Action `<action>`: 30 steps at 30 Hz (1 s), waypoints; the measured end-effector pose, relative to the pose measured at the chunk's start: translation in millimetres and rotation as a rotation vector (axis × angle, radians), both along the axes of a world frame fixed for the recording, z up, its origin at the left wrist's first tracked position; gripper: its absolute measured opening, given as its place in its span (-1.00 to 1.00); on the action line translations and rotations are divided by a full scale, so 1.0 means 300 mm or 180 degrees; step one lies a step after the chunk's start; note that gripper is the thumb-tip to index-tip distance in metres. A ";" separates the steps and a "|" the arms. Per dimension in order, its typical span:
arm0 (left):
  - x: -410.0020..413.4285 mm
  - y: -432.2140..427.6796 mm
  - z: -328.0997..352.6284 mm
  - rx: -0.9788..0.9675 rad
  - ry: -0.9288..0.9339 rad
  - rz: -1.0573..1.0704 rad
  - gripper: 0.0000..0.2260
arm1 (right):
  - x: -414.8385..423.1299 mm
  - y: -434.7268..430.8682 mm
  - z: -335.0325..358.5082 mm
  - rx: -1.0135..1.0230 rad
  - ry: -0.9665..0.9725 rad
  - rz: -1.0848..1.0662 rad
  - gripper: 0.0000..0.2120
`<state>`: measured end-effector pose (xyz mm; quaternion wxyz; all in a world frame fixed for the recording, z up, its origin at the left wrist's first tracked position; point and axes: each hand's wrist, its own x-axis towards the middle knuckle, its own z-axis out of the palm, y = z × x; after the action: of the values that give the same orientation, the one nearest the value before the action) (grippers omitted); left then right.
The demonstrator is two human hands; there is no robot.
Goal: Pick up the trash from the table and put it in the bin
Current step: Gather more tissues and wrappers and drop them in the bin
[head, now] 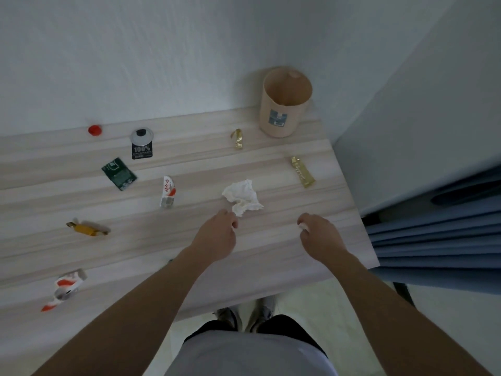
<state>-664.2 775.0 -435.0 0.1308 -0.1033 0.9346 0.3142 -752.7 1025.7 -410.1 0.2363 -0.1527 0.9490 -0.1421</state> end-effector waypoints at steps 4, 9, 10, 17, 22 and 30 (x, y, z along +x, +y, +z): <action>-0.037 -0.035 0.011 -0.0037 -0.0065 0.0168 -0.81 | -0.021 -0.032 0.023 -0.0027 0.0165 -0.0044 -0.93; -0.084 -0.057 0.014 0.0034 0.0093 0.0121 -0.75 | -0.090 -0.049 0.028 0.0009 0.0229 -0.0150 -0.89; -0.098 -0.055 0.015 0.0039 0.0093 0.0168 -0.73 | -0.112 -0.051 0.027 0.0018 0.0233 -0.0168 -0.89; -0.203 -0.024 -0.011 0.0033 -0.0161 0.0478 -0.68 | -0.273 -0.045 -0.001 -0.0184 0.0112 -0.0323 -0.83; -0.269 -0.005 -0.053 -0.0061 -0.0243 0.0442 -0.56 | -0.384 -0.022 -0.045 -0.0082 0.0093 -0.0149 -0.60; -0.340 0.007 -0.118 -0.0390 -0.0712 0.0339 -0.33 | -0.536 -0.032 -0.120 -0.0059 -0.0062 0.0012 -0.45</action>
<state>-766.1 777.0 -470.4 0.2107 -0.1950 0.9248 0.2496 -913.4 1016.2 -446.2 0.2444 -0.1552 0.9450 -0.1520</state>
